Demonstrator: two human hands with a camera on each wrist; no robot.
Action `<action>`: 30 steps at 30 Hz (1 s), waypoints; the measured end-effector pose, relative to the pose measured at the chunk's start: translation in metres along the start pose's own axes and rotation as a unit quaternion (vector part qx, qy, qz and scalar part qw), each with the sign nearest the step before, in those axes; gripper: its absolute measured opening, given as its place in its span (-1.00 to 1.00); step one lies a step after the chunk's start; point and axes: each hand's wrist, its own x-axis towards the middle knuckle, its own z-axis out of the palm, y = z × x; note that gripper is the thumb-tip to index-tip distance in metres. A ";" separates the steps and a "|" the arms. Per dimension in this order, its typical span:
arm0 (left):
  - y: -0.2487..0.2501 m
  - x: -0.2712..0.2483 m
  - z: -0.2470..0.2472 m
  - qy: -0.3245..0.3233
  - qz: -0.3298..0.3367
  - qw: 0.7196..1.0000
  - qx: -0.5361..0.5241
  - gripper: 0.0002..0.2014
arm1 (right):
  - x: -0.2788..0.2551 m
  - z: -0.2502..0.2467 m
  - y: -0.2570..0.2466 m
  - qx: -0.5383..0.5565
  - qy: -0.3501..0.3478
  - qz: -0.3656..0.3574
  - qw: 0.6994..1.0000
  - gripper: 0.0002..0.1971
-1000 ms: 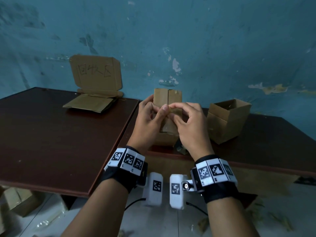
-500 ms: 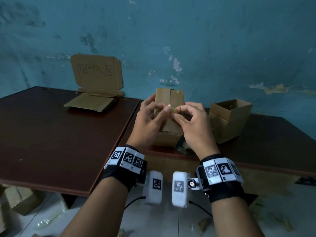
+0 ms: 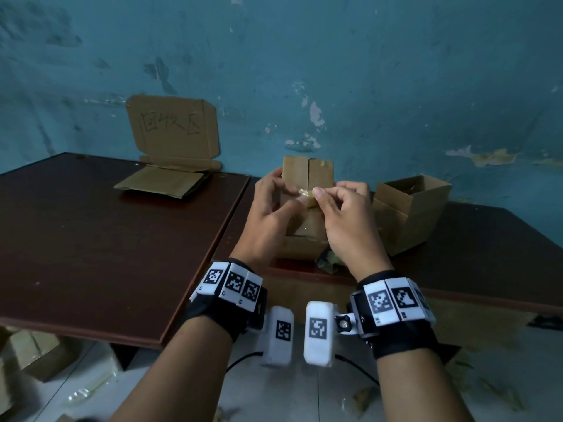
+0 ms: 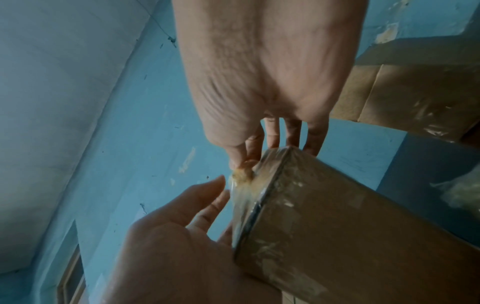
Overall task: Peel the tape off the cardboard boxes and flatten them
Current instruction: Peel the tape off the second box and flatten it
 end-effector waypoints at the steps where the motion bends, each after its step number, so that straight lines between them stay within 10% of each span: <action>1: -0.001 0.000 -0.001 -0.014 0.004 1.000 -0.013 -0.75 | 0.000 0.000 0.001 -0.001 -0.001 0.006 1.000 -0.65; 15: -0.011 0.007 -0.004 0.053 0.036 0.996 0.069 -0.85 | -0.004 0.001 0.001 0.113 -0.040 -0.009 0.993 -0.77; 30: 0.001 0.004 -0.003 0.028 -0.018 0.999 0.002 -0.90 | -0.004 0.002 0.000 -0.004 -0.026 -0.053 0.998 -0.85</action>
